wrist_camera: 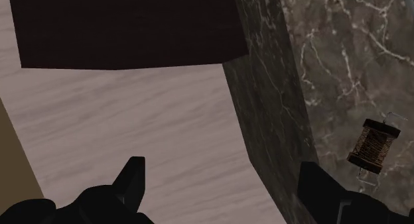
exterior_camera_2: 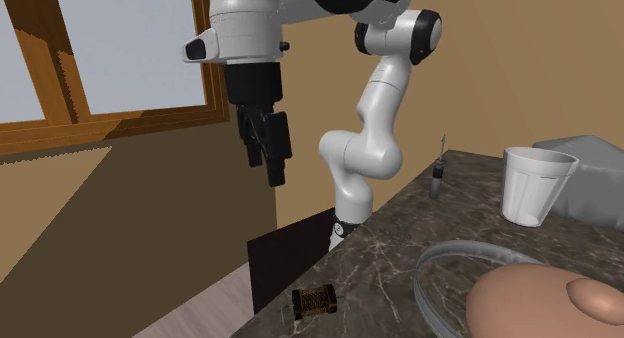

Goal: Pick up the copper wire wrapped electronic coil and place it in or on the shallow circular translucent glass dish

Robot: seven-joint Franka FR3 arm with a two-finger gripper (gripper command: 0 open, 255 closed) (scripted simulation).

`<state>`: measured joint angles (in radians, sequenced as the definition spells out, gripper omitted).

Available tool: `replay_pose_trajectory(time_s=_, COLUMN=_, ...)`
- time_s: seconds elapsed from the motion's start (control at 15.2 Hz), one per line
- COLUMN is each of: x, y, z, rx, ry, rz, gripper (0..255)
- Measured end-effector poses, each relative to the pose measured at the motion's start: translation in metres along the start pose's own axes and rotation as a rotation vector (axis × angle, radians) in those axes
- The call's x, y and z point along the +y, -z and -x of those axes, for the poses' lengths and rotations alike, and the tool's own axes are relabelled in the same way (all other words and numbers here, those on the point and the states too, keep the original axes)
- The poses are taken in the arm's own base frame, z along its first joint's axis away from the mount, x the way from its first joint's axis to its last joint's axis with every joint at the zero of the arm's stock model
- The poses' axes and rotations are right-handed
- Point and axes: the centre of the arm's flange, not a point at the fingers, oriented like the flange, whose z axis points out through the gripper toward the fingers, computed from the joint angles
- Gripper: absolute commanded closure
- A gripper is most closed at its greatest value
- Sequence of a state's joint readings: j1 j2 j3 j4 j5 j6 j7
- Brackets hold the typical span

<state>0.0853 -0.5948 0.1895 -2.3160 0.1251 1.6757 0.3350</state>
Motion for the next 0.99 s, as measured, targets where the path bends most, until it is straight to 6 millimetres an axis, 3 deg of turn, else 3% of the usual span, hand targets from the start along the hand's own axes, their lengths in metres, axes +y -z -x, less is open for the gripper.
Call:
replay_pose_trajectory(time_s=0.79, x=-0.138, y=-0.052, z=-0.034, rx=-0.014, ry=-0.043, rz=-0.021, gripper=0)
replay_pose_trajectory(time_s=0.99, x=-0.152, y=-0.071, z=-0.037, rx=-0.016, ry=-0.046, rz=-0.024, gripper=0)
